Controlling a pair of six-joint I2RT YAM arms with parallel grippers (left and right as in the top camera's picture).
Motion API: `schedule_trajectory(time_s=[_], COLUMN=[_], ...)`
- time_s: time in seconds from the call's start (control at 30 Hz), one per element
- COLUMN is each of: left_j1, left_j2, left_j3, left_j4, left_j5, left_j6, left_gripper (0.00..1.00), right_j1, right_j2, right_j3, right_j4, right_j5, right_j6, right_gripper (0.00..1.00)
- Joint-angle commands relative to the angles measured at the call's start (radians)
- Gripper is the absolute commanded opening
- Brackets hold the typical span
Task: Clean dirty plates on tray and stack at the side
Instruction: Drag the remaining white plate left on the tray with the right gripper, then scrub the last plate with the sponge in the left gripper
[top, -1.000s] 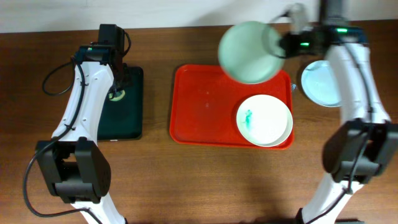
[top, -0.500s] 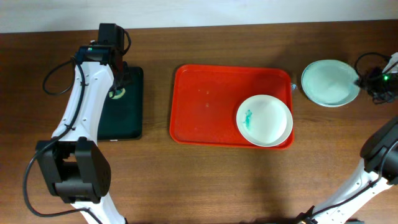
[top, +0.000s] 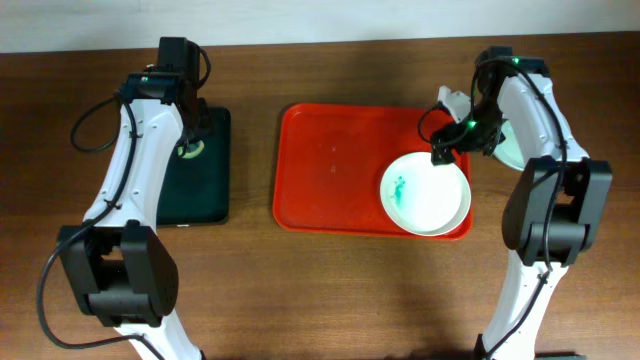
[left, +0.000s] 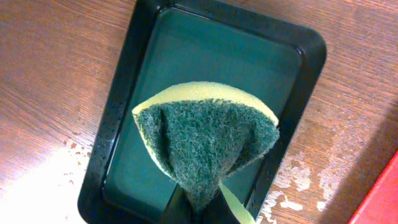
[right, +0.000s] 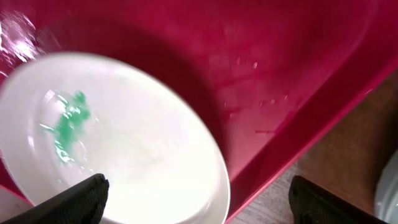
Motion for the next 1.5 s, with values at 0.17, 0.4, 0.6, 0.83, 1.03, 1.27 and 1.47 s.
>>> schedule_trajectory(time_s=[0.17, 0.4, 0.6, 0.83, 1.03, 1.27, 1.47], left_j1=[0.001, 0.0, 0.0, 0.0, 0.0, -0.15, -0.298], left_j2=[0.002, 0.002, 0.002, 0.002, 0.002, 0.117, 0.253], left_j3=[-0.005, -0.005, -0.005, -0.005, -0.005, -0.005, -0.005], left_j4=[0.01, 0.009, 0.013, 0.013, 0.029, 0.162, 0.264], left_j5=[0.019, 0.019, 0.019, 0.019, 0.111, 0.378, 0.424], left_j6=[-0.013, -0.013, -0.013, -0.013, -0.013, -0.013, -0.08], left_gripper=[0.0, 0.0, 0.0, 0.0, 0.0, 0.0, 0.0], right_j1=[0.041, 0.087, 0.087, 0.087, 0.089, 0.273, 0.343], right_j2=[0.002, 0.002, 0.002, 0.002, 0.002, 0.002, 0.002], right_j3=[-0.147, -0.166, -0.293, -0.307, -0.307, -0.308, -0.308], right_j4=[0.011, -0.083, -0.083, 0.077, 0.336, 0.58, 0.669], right_j5=[0.029, 0.06, 0.056, 0.056, -0.002, -0.127, -0.124], right_j6=[0.032, 0.201, 0.257, 0.336, 0.533, 0.628, 0.777], right_gripper=[0.79, 0.64, 0.68, 0.2, 0.04, 0.04, 0.04])
